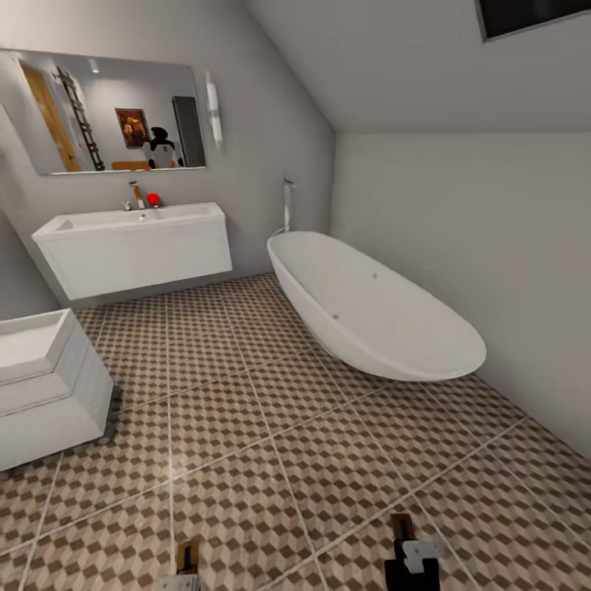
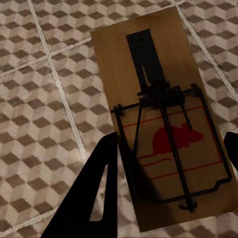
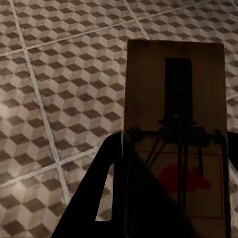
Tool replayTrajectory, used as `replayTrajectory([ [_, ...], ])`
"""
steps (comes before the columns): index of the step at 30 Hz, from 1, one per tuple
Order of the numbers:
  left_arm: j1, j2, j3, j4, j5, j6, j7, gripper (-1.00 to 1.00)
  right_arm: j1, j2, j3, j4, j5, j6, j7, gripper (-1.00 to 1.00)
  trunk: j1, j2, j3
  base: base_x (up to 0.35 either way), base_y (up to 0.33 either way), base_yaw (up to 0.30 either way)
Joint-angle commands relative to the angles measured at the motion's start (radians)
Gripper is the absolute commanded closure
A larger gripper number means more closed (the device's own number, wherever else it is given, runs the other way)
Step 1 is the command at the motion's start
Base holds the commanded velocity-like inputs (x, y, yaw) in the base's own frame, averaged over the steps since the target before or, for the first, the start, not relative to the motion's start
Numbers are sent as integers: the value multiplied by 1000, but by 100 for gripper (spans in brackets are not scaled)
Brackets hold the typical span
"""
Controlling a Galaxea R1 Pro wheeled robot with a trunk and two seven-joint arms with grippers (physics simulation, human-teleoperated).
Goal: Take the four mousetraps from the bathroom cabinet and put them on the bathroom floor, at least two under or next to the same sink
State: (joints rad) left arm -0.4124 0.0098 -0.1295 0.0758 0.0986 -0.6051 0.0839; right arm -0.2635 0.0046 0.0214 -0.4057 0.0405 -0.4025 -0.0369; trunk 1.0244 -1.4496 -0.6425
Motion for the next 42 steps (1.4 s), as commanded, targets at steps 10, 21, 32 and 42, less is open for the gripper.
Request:
replayTrajectory([
  [10, -2, -1, -9, 4, 7, -6, 4, 100, 0, -1, 2, 0, 2, -2, -1, 100, 1, 0, -1, 328, 0, 257],
  [21, -2, -1, -9, 4, 7, -6, 4, 100, 0, -1, 2, 0, 2, -2, -1, 100, 1, 0, -1, 328, 0, 257],
  [32, -2, -1, -9, 4, 7, -6, 4, 100, 0, -1, 2, 0, 2, -2, -1, 100, 1, 0, -1, 328, -1, 257],
  [42, -2, -2, -9, 4, 7, -6, 4, 100, 0, -1, 2, 0, 2, -2, -1, 100, 1, 0, -1, 328, -77, 257],
])
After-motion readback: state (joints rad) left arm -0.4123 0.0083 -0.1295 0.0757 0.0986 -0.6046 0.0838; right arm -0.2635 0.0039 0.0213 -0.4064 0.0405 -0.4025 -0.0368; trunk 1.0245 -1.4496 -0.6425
